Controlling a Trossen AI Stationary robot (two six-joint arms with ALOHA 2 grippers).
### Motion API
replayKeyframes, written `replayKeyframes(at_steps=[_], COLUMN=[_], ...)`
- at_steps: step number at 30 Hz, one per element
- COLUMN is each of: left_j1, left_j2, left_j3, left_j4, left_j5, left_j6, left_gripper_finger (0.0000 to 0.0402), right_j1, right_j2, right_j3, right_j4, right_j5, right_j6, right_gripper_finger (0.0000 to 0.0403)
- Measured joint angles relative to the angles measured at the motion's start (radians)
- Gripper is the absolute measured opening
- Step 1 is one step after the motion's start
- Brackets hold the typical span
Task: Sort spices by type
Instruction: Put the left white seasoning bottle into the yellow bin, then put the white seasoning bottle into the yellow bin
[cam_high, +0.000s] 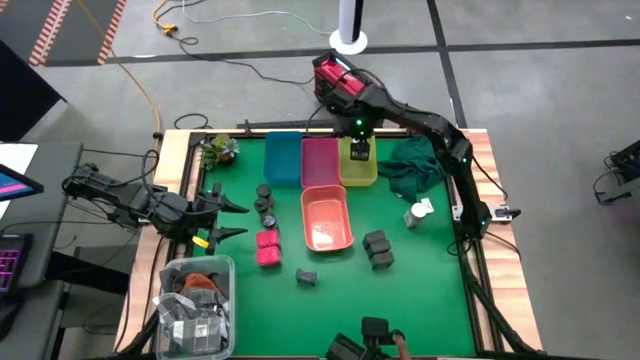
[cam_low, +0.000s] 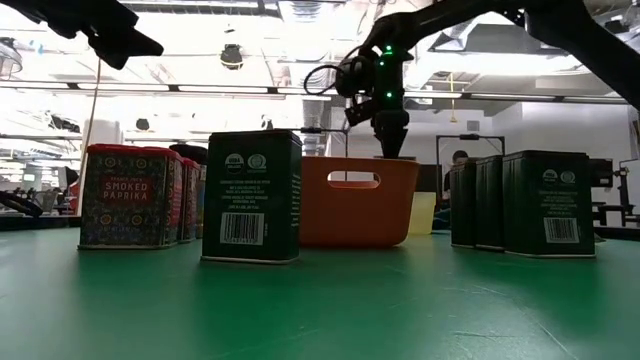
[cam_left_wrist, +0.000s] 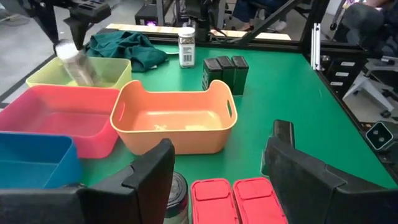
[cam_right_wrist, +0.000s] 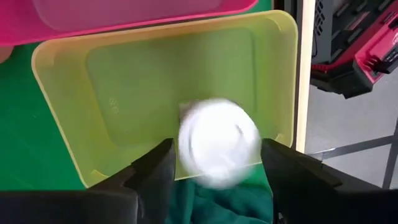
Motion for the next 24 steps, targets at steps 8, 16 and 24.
replayKeyframes(at_steps=[8,16,24], left_j1=[0.000,0.000,0.000], left_j2=[0.000,0.000,0.000], left_j3=[0.000,0.000,0.000], left_j4=[-0.014,-0.018,-0.058], left_j5=[0.052,0.052,0.117], left_j6=[-0.023,-0.030,-0.094], left_gripper_finger=[0.0239,0.0239,0.0239], right_j1=[-0.001,0.034,0.151], right_j2=[0.010,-0.104,-0.246], right_j3=[0.000,0.037,-0.151], right_j4=[-0.021,-0.169,-0.180], right_j5=[0.064,0.077,-0.031], right_j6=[0.020,0.124,0.281], right_gripper_finger=[0.0300,0.0307,0.0307])
